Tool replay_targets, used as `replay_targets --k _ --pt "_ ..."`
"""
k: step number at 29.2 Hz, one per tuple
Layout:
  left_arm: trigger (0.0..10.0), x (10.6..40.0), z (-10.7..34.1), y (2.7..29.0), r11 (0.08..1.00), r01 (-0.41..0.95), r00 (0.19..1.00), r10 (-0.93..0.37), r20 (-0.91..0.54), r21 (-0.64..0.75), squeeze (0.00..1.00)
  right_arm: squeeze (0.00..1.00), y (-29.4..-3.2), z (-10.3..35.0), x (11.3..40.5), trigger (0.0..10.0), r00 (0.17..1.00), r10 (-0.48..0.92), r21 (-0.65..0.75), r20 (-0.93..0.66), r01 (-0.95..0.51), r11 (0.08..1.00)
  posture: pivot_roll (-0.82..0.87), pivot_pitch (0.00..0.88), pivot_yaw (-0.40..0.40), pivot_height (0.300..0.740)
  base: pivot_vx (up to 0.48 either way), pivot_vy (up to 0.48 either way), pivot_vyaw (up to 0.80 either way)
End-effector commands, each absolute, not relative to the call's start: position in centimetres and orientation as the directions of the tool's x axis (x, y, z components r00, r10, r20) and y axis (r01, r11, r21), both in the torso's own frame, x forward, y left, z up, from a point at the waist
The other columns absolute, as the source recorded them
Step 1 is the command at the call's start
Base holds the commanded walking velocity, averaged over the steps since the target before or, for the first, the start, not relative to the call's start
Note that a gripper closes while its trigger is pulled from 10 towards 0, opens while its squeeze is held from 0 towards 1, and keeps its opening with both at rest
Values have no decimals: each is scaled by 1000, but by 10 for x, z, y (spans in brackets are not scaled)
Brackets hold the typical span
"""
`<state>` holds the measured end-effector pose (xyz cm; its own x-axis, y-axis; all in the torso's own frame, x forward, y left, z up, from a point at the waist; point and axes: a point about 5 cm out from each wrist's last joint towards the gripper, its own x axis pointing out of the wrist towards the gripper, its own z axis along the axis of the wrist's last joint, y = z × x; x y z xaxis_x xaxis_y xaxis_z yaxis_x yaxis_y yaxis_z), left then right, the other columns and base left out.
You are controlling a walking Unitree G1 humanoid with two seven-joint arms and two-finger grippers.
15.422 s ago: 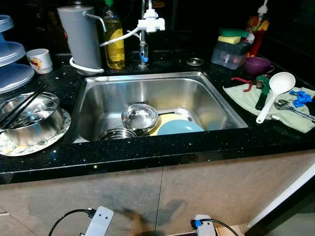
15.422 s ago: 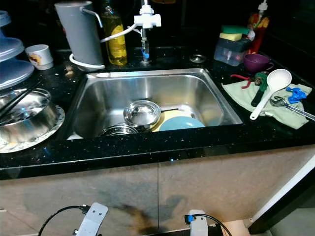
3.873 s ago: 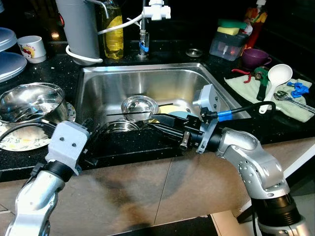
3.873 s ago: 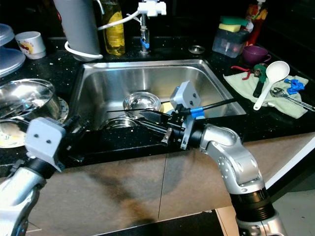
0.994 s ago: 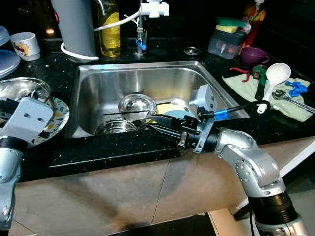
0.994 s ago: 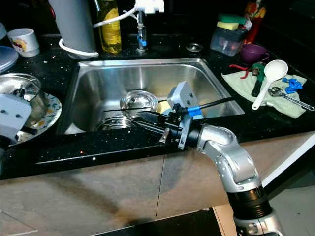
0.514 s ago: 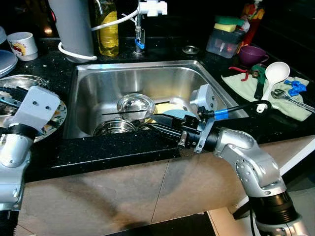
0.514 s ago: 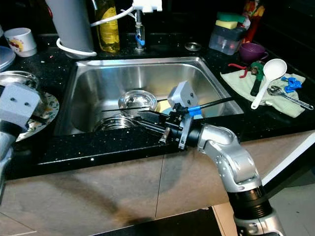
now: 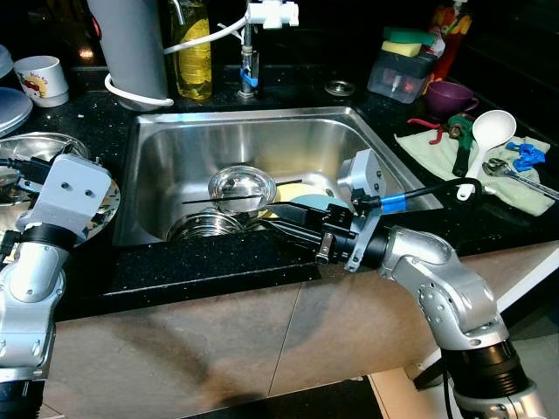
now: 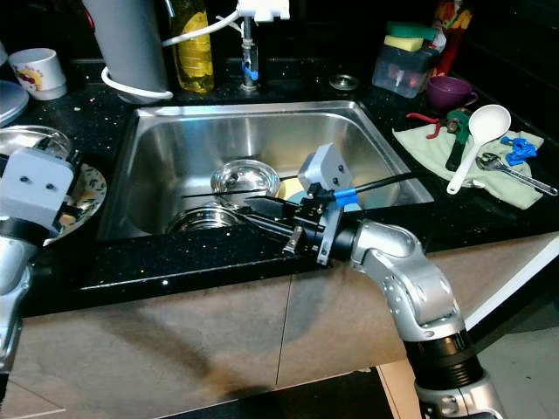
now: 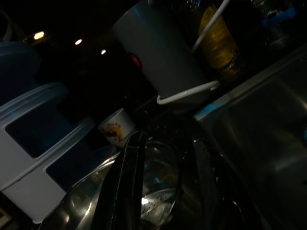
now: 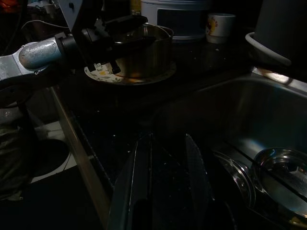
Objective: Kitchen organization
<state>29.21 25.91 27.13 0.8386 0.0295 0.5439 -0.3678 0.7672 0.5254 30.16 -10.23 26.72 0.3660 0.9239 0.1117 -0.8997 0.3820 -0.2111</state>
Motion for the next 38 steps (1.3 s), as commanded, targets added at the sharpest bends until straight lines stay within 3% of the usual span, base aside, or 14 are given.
replay_targets --k 1,7,9,26,32,33,38 --pt "10000 292 267 258 767 -364 849 41 527 528 0 0 -105 269 302 10000 364 924 -213 116 -900 381 11 166 -76 740 0 0 0" --pt "10000 295 265 260 774 -354 862 52 505 524 0 0 -105 269 302 10000 365 924 -214 115 -899 382 8 165 -71 740 0 0 0" --pt "0 296 265 261 775 -355 864 57 501 524 0 0 -105 269 301 10000 367 923 -213 116 -899 384 8 164 -71 740 0 0 0" --pt "0 299 279 259 770 -376 835 41 548 515 0 0 -106 270 301 10000 367 922 -218 121 -897 385 10 163 -70 740 0 0 0" --pt "0 297 305 244 820 -358 757 -24 653 445 0 0 -106 271 302 10000 367 922 -217 125 -897 386 10 161 -70 740 0 0 0" --pt "0 291 324 234 838 -367 679 -57 732 405 0 0 -106 272 302 10000 367 921 -216 129 -897 387 10 161 -70 740 0 0 0" --pt "0 281 343 222 850 -372 579 -101 809 373 0 0 -106 273 302 10000 365 921 -214 134 -897 387 9 154 -69 740 0 0 0"
